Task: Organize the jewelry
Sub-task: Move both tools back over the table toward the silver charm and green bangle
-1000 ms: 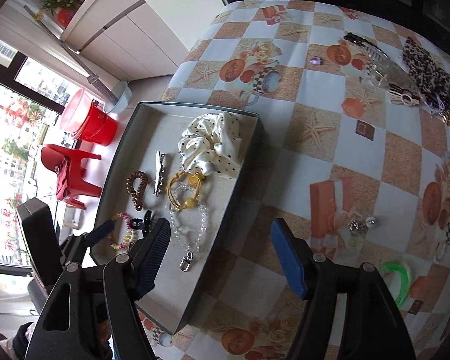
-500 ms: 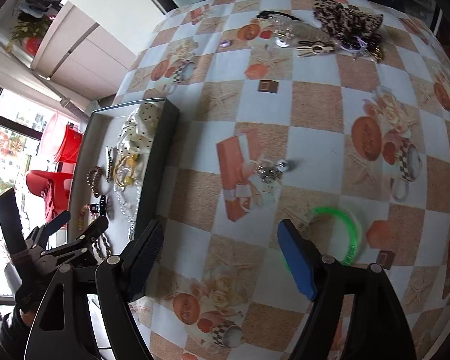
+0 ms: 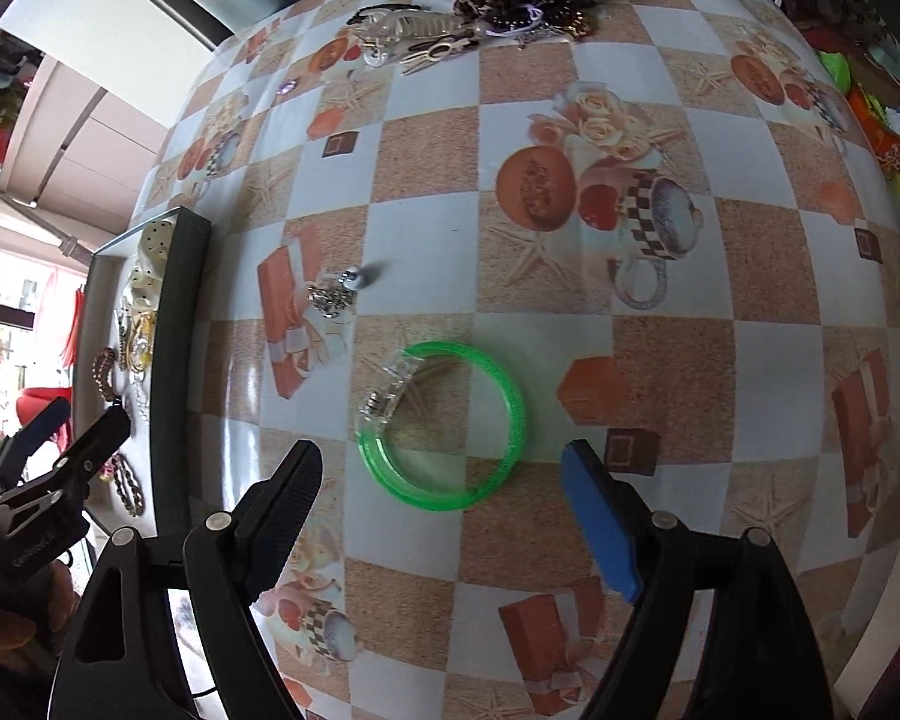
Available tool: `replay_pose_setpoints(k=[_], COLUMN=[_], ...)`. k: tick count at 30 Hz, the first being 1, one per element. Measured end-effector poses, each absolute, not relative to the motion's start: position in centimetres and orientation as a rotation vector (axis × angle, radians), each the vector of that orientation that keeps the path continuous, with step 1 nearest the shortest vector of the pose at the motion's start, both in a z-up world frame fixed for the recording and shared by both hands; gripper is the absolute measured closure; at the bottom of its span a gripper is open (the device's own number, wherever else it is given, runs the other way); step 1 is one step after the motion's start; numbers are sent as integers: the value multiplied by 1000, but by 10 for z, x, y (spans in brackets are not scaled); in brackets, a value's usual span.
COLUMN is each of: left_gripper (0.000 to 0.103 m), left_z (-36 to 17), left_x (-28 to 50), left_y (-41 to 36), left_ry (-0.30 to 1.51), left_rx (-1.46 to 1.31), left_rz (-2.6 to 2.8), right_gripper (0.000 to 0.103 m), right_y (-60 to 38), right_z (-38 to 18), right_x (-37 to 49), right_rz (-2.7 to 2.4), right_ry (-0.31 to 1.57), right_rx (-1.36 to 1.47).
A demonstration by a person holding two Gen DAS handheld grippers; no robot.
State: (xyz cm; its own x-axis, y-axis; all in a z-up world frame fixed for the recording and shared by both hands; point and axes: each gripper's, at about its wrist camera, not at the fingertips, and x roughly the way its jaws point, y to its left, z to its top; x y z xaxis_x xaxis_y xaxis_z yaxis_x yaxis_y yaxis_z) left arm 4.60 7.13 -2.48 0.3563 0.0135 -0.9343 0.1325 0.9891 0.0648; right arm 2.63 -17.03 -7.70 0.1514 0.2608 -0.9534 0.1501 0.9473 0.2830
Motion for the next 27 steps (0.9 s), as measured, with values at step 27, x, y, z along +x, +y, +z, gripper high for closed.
replay_pose_setpoints(k=[27], left_gripper=[0], left_z=[-85], left_x=[89], left_y=[-10], left_ry=[1288], left_rx=[170], left_rz=[-167], right_gripper=[19], right_y=[-183], right_z=[-103], right_x=[24], right_rz=[29], right_ry=[1442], right_rx=[204])
